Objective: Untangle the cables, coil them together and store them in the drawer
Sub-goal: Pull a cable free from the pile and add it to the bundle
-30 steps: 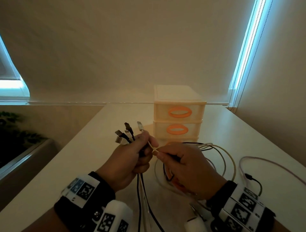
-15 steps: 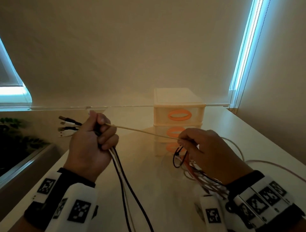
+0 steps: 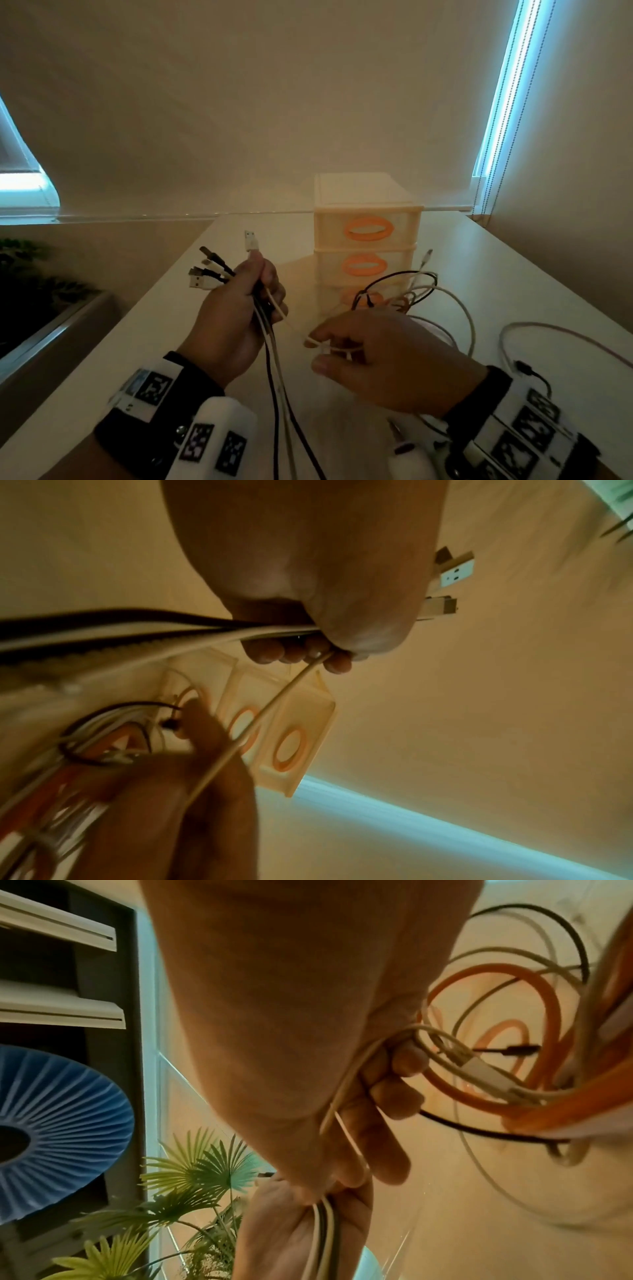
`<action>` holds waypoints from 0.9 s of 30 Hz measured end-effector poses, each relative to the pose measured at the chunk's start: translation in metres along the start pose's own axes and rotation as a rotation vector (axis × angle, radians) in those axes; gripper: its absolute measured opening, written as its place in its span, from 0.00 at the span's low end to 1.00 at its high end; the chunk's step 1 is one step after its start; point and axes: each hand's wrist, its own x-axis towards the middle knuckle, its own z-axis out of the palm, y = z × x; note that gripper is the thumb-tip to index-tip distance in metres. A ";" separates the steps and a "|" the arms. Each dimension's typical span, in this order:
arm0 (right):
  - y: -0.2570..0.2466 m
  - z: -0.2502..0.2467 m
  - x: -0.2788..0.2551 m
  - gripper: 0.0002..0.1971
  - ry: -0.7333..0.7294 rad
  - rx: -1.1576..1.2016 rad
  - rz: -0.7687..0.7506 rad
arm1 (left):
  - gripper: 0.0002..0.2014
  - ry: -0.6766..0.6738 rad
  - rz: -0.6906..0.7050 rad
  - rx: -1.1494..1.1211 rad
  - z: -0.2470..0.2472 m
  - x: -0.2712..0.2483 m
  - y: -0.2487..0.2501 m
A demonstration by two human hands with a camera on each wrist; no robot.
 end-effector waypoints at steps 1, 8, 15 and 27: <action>0.001 0.001 -0.001 0.16 0.005 0.041 0.007 | 0.23 0.022 0.000 0.000 -0.003 0.002 0.002; 0.017 0.000 -0.001 0.10 -0.020 0.143 0.166 | 0.23 -0.031 -0.151 -0.396 -0.008 0.006 0.005; 0.037 -0.022 -0.002 0.15 0.123 0.126 0.248 | 0.21 -0.455 -0.262 -0.685 -0.019 0.000 0.028; 0.017 0.000 -0.003 0.07 0.327 0.132 -0.012 | 0.18 -0.477 -0.329 -0.083 0.011 -0.016 -0.018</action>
